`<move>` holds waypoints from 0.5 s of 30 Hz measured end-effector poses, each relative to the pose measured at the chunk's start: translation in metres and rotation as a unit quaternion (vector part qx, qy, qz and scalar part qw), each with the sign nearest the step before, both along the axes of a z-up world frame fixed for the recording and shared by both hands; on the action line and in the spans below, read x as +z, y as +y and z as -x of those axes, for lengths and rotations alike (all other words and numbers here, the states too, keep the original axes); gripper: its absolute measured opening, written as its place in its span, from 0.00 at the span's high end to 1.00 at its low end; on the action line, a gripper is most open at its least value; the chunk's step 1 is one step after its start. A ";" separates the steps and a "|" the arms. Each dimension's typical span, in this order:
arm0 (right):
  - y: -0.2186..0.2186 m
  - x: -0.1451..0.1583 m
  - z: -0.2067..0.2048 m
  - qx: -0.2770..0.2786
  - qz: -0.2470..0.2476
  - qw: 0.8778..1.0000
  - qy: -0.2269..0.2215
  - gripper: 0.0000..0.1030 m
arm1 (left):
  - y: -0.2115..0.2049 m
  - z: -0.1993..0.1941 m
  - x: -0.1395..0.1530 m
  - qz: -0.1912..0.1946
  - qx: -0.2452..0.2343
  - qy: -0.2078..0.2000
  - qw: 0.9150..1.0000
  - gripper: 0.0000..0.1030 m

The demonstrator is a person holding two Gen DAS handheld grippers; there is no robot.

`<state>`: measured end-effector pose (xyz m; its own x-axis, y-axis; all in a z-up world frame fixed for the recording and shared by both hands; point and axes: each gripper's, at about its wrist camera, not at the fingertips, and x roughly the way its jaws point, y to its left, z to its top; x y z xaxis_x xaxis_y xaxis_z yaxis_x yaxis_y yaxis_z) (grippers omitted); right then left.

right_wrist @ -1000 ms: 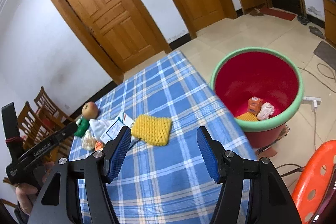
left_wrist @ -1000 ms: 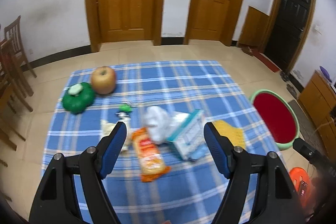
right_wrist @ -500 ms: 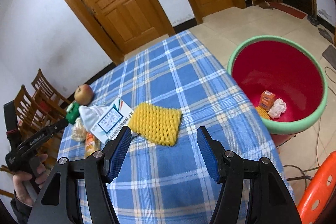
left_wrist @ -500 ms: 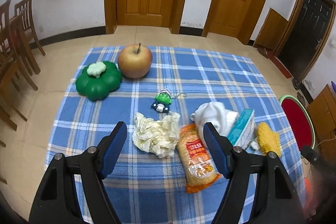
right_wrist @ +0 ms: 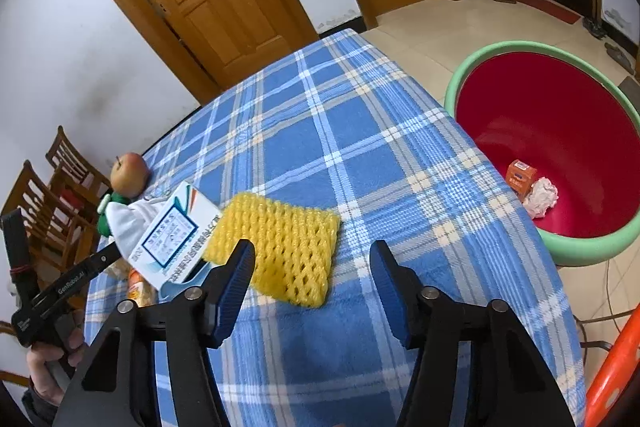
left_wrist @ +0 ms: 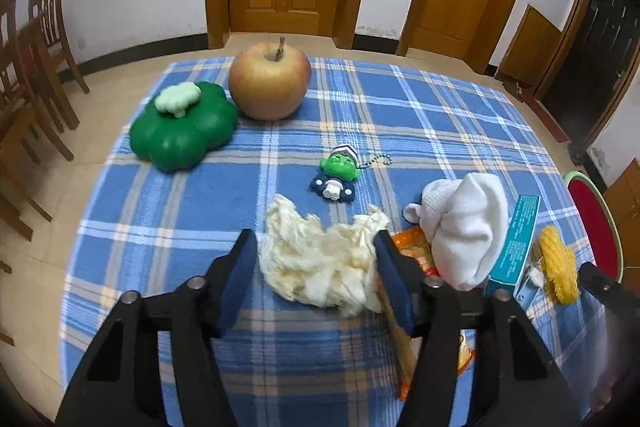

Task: Collect trash
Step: 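Grasp the crumpled white paper with the left tool while the right grasps the yellow foam net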

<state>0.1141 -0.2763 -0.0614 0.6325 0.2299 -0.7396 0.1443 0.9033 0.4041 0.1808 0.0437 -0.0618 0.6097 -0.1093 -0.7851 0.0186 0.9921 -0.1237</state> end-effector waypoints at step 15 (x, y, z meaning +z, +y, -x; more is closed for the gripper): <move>0.019 -0.007 -0.004 0.015 0.039 0.999 -0.009 0.67 | 0.002 0.001 -0.005 0.019 -0.001 -0.007 1.000 0.62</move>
